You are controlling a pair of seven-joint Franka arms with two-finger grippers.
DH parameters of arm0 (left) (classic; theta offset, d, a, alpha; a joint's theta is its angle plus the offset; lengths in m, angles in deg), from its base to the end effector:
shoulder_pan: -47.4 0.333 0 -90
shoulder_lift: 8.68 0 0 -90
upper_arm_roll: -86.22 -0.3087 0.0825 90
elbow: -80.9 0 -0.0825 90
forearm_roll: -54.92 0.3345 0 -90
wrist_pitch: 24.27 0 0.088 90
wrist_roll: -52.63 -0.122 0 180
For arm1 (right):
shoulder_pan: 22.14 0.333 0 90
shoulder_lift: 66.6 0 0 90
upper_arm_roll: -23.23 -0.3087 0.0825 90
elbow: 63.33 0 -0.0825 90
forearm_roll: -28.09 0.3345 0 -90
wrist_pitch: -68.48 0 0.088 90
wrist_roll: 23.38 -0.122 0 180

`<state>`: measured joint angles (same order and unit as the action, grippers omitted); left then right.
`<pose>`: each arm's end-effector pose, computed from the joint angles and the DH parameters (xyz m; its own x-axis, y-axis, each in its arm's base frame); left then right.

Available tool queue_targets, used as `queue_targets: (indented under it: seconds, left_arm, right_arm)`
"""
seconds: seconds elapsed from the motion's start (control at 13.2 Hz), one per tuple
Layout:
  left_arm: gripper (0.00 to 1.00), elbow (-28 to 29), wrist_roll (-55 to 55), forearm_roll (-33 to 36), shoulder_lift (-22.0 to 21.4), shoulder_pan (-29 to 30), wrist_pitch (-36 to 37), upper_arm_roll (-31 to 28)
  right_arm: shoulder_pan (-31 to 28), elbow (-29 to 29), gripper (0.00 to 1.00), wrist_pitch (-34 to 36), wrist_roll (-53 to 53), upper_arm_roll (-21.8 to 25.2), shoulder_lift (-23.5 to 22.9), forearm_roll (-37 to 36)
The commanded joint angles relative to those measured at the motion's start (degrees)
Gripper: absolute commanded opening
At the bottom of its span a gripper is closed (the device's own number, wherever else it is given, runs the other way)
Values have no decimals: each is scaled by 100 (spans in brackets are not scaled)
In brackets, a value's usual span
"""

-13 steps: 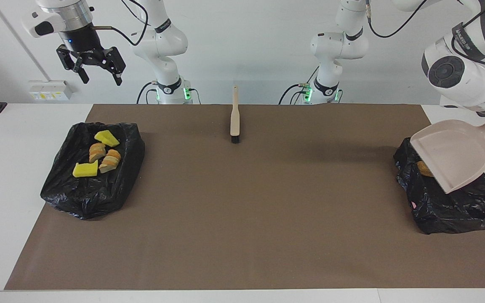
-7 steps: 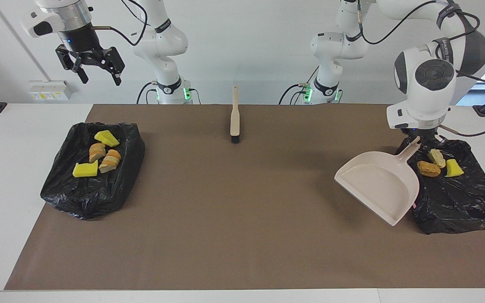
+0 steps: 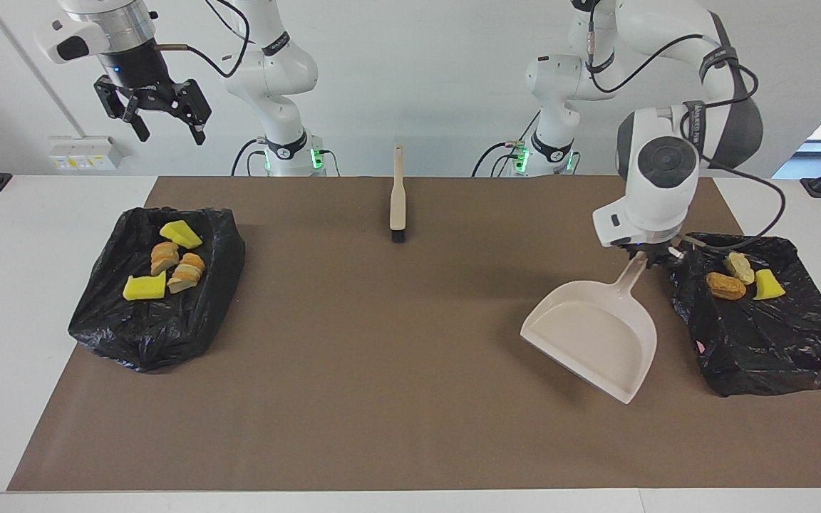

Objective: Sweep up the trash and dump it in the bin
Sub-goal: 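Bring the empty dustpan to the table center with the left gripper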

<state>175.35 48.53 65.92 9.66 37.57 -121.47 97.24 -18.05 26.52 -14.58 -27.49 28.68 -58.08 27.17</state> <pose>0.5417 -0.1731 0.4090 0.8584 -0.4354 -0.2713 -0.4747 -0.8747 -0.0978 0.4457 -0.0169 0.6629 0.9949 -0.0966 0.0296 -0.0967 -0.9953 -0.0003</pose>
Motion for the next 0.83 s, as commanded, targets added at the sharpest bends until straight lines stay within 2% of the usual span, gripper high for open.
queue_targets:
  seconds: [0.0,0.23,0.53,0.76]
  left_arm:
    - [0,-497,1022,-335,319,-2,-88,363]
    - [0,-497,1981,-651,424,-19,-878,611]
    - [0,-698,2685,-714,696,-283,-1029,690]
    - [0,-1112,3624,-635,1284,-484,-1151,998]
  right_arm:
    - [-75,42,100,18,129,-35,53,110]
    - [-75,42,100,9,129,-35,53,110]
    - [-75,42,100,18,129,-35,53,110]
    - [-75,42,100,17,129,-26,53,110]
